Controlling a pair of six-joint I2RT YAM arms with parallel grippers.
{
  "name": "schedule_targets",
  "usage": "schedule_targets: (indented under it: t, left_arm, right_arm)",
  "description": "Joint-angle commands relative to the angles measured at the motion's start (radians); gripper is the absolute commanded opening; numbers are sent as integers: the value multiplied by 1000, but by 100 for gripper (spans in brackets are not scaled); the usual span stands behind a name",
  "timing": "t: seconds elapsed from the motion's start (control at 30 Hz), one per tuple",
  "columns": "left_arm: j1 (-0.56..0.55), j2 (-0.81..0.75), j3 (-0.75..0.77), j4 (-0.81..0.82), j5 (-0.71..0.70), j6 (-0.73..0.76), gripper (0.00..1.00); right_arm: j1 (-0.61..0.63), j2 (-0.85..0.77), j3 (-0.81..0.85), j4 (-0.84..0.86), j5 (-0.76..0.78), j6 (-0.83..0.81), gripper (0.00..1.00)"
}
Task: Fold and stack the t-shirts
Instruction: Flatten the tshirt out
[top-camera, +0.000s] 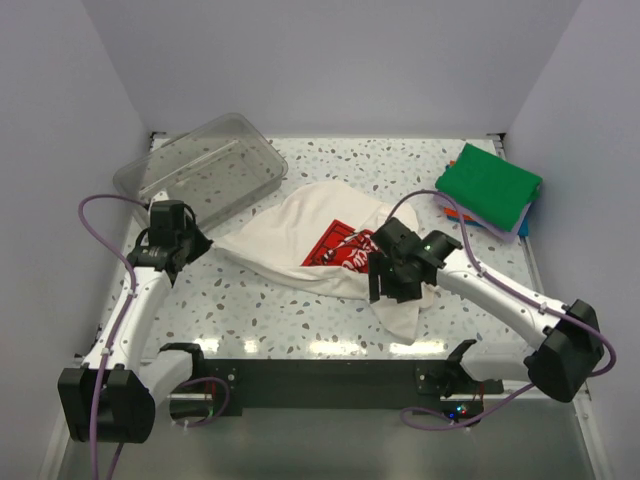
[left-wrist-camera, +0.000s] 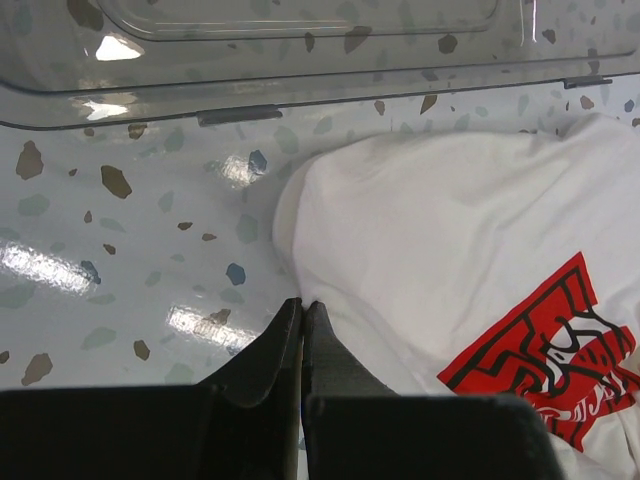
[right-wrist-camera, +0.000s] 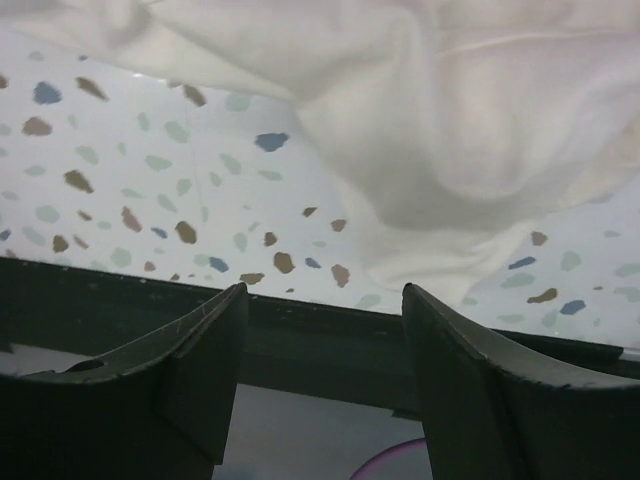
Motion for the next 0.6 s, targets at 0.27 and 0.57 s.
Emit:
schedule_targets:
  t: [0.27, 0.57]
  left_arm:
    - [38, -12, 13, 43, 20, 72, 0]
    - [43, -7, 8, 65, 51, 83, 0]
  right_arm:
    - [-185, -60, -172, -62, 43, 18, 70]
    - [-185, -8, -317, 137, -32, 35, 70]
